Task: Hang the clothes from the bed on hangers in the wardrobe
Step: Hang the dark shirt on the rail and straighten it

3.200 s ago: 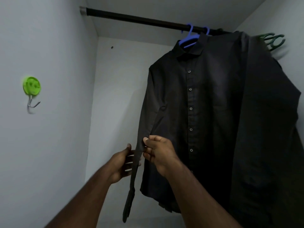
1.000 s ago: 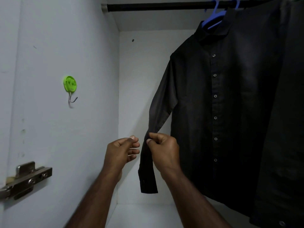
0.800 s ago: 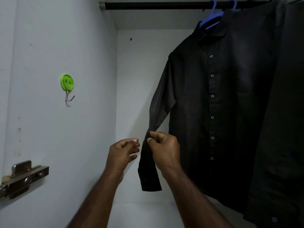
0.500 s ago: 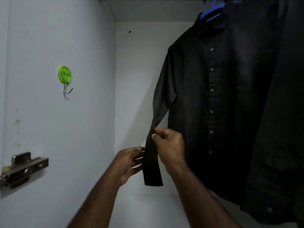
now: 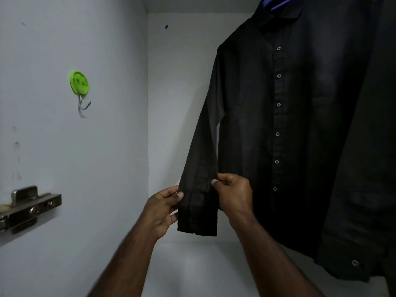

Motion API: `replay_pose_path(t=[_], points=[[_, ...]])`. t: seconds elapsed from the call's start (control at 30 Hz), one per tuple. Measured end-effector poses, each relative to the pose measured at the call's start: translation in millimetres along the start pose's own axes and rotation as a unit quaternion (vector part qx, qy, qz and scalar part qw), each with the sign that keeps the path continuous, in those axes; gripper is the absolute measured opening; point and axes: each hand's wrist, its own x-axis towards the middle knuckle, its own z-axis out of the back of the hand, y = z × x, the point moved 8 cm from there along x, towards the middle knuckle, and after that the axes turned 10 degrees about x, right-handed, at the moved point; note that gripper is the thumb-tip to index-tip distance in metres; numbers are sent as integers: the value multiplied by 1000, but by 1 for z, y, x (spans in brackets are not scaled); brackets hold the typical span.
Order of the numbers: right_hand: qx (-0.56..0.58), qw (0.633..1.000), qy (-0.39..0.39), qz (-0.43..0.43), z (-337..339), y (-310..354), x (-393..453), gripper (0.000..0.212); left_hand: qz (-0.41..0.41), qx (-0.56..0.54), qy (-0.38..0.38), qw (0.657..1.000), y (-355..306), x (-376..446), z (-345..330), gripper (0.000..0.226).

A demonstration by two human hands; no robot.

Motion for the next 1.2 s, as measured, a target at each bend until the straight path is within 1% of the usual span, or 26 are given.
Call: replay_pose_path(t=[0.13,0.23,0.3,0.4,0.43,0.47,0.5,0.57,0.63,0.73,0.8,0.93,1.03,1.07,1.1,1.13,1.2], points=[[7,1000,-1,-22,5,-14,0,11,3,-2,-1,1000,6,1,2,26],[13,999,14,-39,3,-21,-2,11,1,-3,2,1000,5,1,1,26],[17,1000,19,-8,2,-12,0,12,-29,-13,15,999,-8,0,-1,28],[18,995,4,97,9,20,3,12,-100,-49,65,992,-33,-6,-12,33],[16,993,-7,115,13,24,5,13,-106,-43,76,991,-34,-5,-16,32],[7,994,-18,112,17,21,8,12,-97,-22,75,992,-29,-4,-19,28],[-6,995,-23,93,20,13,9,11,-79,5,66,995,-19,-3,-21,24],[-41,999,-13,28,24,-12,9,10,-37,44,43,997,6,1,-20,20],[-53,999,-9,8,29,-30,8,9,-15,44,40,998,21,3,-19,20],[-54,998,-18,21,35,-28,8,11,-10,35,46,998,28,8,-23,22],[-52,998,-5,23,34,-26,7,11,-8,44,46,998,30,11,-28,23],[-93,994,12,60,27,-14,-3,13,-18,74,0,997,30,17,-27,25],[-145,985,35,84,9,-3,-11,18,-48,123,-24,991,23,19,-28,21],[-160,982,44,91,1,0,-13,20,-61,137,-15,989,17,16,-32,21],[-167,980,56,94,-8,3,-13,21,-73,145,6,987,11,13,-39,26],[-163,979,78,95,-17,4,-15,21,-77,141,34,986,7,10,-44,32],[-123,981,120,85,-33,3,-15,21,-73,118,80,987,2,5,-50,38]])
